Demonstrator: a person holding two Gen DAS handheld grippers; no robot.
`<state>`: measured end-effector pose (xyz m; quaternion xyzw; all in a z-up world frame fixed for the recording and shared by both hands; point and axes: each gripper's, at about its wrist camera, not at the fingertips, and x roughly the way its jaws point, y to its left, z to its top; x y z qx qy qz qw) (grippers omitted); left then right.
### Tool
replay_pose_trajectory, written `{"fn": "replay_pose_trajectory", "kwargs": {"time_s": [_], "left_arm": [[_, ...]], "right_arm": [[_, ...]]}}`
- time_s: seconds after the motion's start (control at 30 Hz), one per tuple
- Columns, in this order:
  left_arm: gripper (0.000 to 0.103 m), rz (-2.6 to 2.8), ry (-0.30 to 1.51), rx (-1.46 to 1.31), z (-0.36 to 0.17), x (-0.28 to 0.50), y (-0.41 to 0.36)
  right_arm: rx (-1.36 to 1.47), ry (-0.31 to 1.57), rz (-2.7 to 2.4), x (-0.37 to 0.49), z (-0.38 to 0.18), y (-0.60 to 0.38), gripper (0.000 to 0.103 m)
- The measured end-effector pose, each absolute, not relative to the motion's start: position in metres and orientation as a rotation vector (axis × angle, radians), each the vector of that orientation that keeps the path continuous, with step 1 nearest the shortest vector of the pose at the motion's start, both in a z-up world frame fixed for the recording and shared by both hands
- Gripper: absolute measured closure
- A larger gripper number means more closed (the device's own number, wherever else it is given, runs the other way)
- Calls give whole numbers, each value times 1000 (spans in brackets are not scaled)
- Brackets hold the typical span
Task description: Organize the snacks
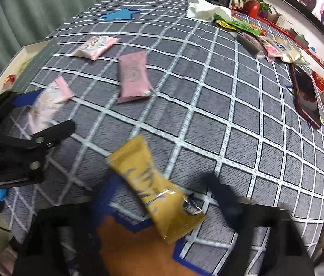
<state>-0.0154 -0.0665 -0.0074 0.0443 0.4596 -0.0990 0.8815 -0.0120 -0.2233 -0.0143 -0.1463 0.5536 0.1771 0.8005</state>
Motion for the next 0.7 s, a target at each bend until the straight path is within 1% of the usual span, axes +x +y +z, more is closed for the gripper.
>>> {"fn": "replay_pose_trajectory", "kwargs": {"time_s": [0.03,0.17,0.4,0.53,0.7], "left_arm": [[59,-212,970,78,-7,-14,-65],[59,-227,960,-9,5,-25,-55],[59,-192,842,-2,52,-56,-29],[59,-121,820,-42,65,-67,9],[59,9,803,-88,70,-84,68]], "right_arm": [[-309,1201,366,-12,-14,-223,79],[-199,1217,371,-13,-10,-228,79],[-40,1211,442,-17,21,-219,79],[-34,1187,528,-24,38,-181,79],[-48,1181,644,-30,44,-111,79]]}}
